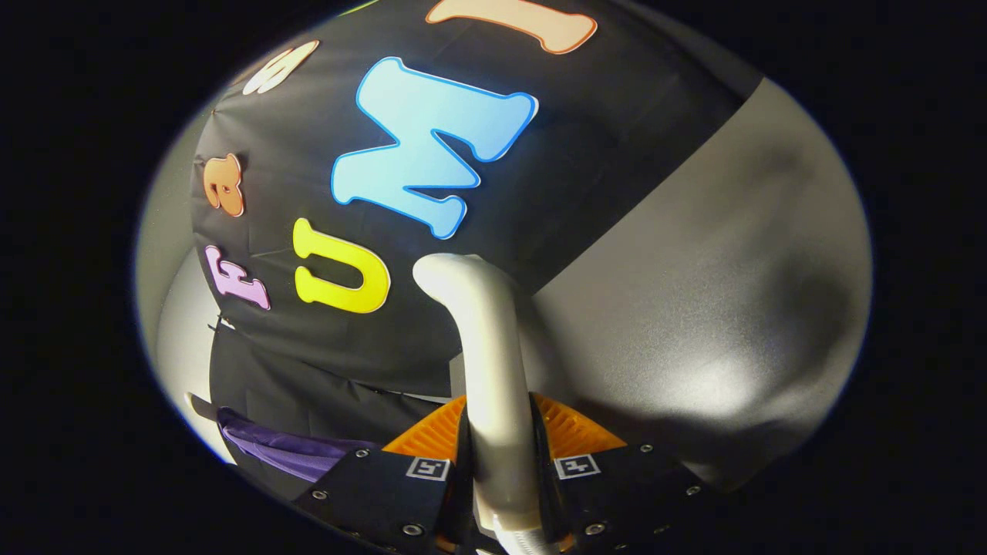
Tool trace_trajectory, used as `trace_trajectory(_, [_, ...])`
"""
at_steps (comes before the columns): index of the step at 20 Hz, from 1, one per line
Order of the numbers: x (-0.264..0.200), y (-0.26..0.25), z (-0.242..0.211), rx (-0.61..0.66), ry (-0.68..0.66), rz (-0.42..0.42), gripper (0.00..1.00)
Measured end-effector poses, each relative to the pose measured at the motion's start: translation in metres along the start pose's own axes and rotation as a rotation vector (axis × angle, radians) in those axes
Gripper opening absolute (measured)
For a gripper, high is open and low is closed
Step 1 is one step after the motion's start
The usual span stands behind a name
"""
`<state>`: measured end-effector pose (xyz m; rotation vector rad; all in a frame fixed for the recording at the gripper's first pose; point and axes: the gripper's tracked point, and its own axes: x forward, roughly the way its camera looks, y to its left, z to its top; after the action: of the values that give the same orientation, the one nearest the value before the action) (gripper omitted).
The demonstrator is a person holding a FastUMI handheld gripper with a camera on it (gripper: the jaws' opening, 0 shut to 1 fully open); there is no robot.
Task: Iron the clothes twice with a garment steamer, once on the left side and once on the right side.
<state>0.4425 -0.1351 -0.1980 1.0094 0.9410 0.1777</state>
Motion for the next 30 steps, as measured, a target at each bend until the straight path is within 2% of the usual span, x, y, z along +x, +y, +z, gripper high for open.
trace_trajectory(4, [-0.007,0.000,0.008,0.002,-0.048,-0.008,0.33])
trace_trajectory(9, [-0.043,0.013,0.009,0.013,-0.135,-0.011,0.33])
trace_trajectory(16, [-0.093,0.047,-0.035,0.077,-0.170,0.060,0.33])
trace_trajectory(20, [-0.116,0.057,-0.061,0.030,-0.238,0.030,0.33])
trace_trajectory(30, [-0.168,0.095,-0.137,0.006,-0.327,0.068,0.33])
